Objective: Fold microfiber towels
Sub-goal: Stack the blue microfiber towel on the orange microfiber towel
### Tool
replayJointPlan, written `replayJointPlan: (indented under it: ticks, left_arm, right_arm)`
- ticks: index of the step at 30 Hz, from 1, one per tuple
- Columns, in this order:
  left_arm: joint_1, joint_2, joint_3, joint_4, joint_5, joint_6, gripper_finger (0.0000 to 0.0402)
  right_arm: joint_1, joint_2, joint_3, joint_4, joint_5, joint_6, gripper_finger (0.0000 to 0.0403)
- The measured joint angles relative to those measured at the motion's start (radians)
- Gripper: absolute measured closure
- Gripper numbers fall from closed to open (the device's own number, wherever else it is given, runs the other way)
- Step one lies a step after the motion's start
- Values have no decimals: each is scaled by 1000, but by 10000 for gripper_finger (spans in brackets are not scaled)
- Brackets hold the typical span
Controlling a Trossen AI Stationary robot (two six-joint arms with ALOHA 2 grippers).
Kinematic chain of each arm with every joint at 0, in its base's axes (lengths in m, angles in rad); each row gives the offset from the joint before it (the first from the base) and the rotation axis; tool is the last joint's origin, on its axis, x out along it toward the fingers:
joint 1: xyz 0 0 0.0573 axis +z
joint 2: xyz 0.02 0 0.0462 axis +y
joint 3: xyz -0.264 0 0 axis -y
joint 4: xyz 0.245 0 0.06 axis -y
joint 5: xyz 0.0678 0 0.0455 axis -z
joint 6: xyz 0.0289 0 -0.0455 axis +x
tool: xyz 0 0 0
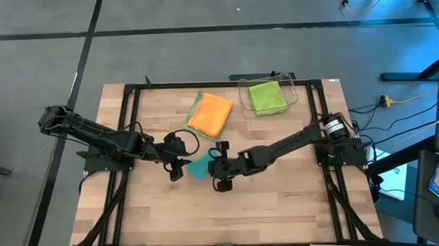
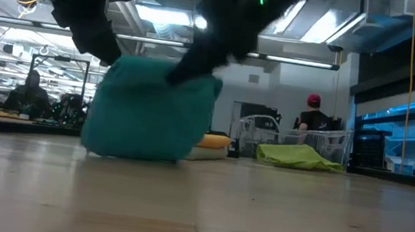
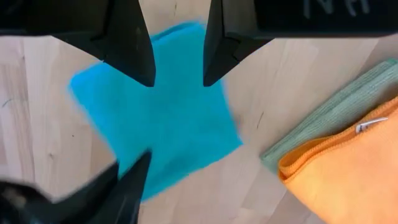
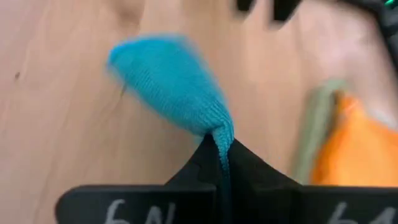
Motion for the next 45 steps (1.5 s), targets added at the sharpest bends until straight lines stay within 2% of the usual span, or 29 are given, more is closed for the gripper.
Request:
replayJointPlan:
  ticks: [4,9,13,19,27,31,35,38,41,45]
  left_arm:
    - [-1,0,0,-5,1,-27,275]
    - [-41,-2,0,-17,16,-167,275]
    - [-110,-31,0,-23,-1,-168,275]
    - [-217,-90,0,-30,-70,-184,275]
    - [-288,-115,0,-38,-164,-184,275]
    - [-297,-114,0,-45,-169,-184,275]
    - [-297,-114,0,-46,-186,-184,275]
    - [-297,-114,0,-52,-187,-183,275]
    - [-297,-114,0,-52,-187,-183,275]
    - [-296,-114,0,-57,-187,-183,275]
  right_arm:
    - [-18,-61,72,-93,73,-41,396]
    - [-62,-84,112,-190,152,-54,396]
    - [-120,-101,123,-167,197,-101,396]
    - [-244,-97,121,-116,197,-183,396]
    - [-418,-98,121,7,193,-304,396]
    - [-484,-98,121,8,192,-278,396]
    - [-524,-81,120,-5,194,-171,396]
    - [-533,-47,120,5,213,-136,396]
    - [-532,-25,118,17,285,-126,396]
    - [-531,-25,118,17,286,-70,396]
